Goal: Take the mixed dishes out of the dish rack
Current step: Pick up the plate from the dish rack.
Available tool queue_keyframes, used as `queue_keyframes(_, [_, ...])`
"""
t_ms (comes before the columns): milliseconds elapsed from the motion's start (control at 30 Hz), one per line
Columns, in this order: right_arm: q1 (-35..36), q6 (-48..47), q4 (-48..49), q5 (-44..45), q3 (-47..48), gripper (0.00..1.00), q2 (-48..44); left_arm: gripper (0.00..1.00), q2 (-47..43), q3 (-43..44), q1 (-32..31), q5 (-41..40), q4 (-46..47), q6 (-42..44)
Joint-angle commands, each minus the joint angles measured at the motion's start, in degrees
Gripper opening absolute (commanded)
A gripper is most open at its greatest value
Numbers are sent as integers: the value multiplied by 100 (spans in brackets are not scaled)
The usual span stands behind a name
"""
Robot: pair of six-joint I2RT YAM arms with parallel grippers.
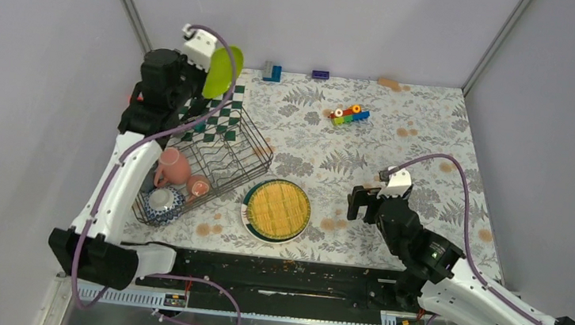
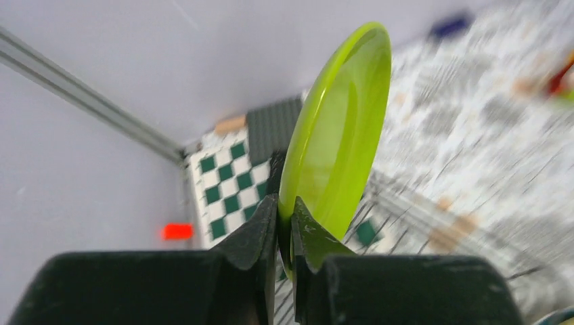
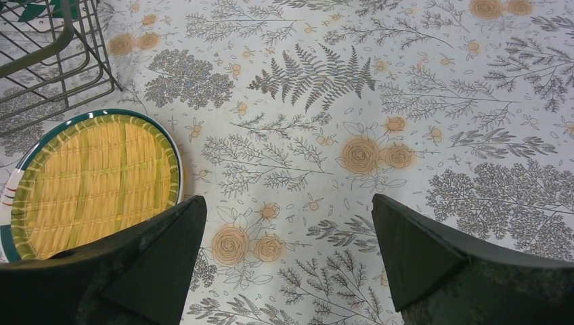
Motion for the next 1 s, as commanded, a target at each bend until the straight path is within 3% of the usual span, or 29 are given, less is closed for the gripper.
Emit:
queue_keyframes(0, [29, 200, 550, -68, -126, 100, -170, 0, -713, 52, -6, 651, 1768, -2580])
queue_keyframes(267, [29, 562, 1526, -104, -602, 100, -794, 0, -1042, -416, -6, 1714, 3075, -5331])
queue_keyframes(433, [29, 837, 2242, -161, -1030, 100, -1319, 0, -1221, -1380, -87, 2378, 3902, -6427])
queue_keyframes(700, [29, 996, 2443, -397, -1392, 100, -1870, 0, -1390, -3115, -1055, 2570, 4473, -6505])
queue_keyframes(967, [28, 1106, 2532, -901, -1250, 99, -1422, 0, -571, -3129, -1584, 4107, 4395, -6233])
